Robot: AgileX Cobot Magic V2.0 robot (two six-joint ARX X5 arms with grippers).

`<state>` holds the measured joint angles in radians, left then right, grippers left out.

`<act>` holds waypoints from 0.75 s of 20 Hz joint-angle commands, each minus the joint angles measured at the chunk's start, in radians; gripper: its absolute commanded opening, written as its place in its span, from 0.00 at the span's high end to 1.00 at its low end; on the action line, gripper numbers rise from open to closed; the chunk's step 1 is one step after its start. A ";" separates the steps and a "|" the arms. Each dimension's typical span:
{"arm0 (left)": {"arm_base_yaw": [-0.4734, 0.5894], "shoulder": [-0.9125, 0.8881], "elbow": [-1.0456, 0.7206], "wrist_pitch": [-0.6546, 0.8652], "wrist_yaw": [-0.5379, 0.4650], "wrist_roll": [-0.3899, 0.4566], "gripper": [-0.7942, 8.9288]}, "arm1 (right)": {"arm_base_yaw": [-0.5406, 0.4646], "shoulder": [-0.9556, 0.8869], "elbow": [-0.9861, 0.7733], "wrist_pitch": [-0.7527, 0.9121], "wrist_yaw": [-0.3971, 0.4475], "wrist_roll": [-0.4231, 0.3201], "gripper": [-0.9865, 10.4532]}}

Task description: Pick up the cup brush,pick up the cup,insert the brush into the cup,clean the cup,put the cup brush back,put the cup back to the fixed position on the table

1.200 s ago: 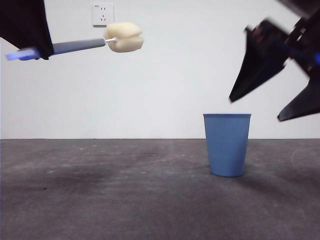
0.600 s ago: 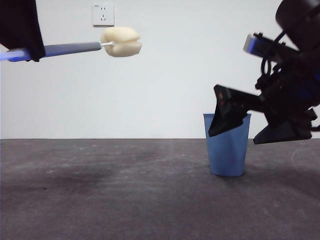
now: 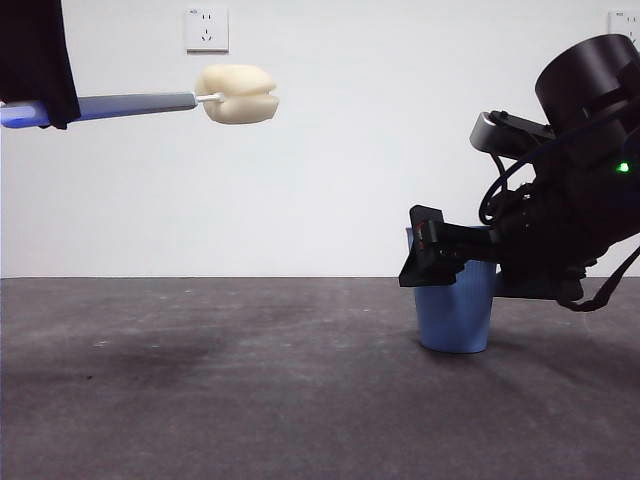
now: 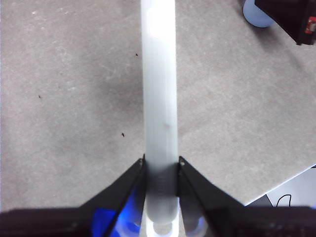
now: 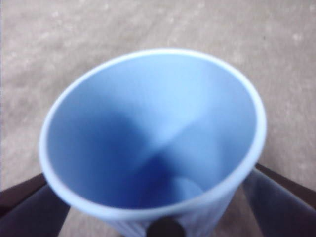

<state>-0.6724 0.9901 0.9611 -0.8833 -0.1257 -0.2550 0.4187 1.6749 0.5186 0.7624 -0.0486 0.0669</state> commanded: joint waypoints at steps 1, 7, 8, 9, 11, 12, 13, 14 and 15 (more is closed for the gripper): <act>0.000 -0.003 -0.005 0.000 -0.003 -0.010 0.93 | -0.001 0.027 -0.010 0.033 0.003 -0.005 0.58; 0.000 -0.003 -0.005 -0.003 -0.002 -0.004 0.93 | -0.001 0.030 -0.010 0.038 0.002 -0.006 0.93; 0.000 -0.003 -0.005 -0.006 -0.002 0.003 0.93 | 0.000 0.024 -0.010 0.035 0.002 -0.006 0.93; 0.000 -0.002 -0.005 -0.011 -0.001 0.026 0.93 | 0.003 0.011 -0.010 0.023 -0.001 -0.008 0.93; 0.000 -0.002 -0.005 -0.028 0.000 0.071 0.93 | 0.012 -0.050 -0.010 -0.043 -0.001 -0.033 0.93; 0.000 -0.002 -0.005 -0.039 0.000 0.100 0.93 | 0.018 -0.096 -0.010 -0.092 0.000 -0.050 0.93; 0.000 -0.002 -0.005 -0.047 0.004 0.135 0.93 | 0.023 -0.145 -0.008 -0.148 0.003 -0.076 0.93; 0.000 -0.002 -0.005 -0.052 0.007 0.174 0.93 | 0.030 -0.198 -0.003 -0.220 0.006 -0.115 0.93; 0.000 -0.002 -0.005 -0.057 0.018 0.212 0.93 | 0.037 -0.250 0.010 -0.312 0.010 -0.158 0.93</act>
<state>-0.6724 0.9901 0.9611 -0.9417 -0.1120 -0.1043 0.4534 1.4315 0.5251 0.4671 -0.0402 -0.0376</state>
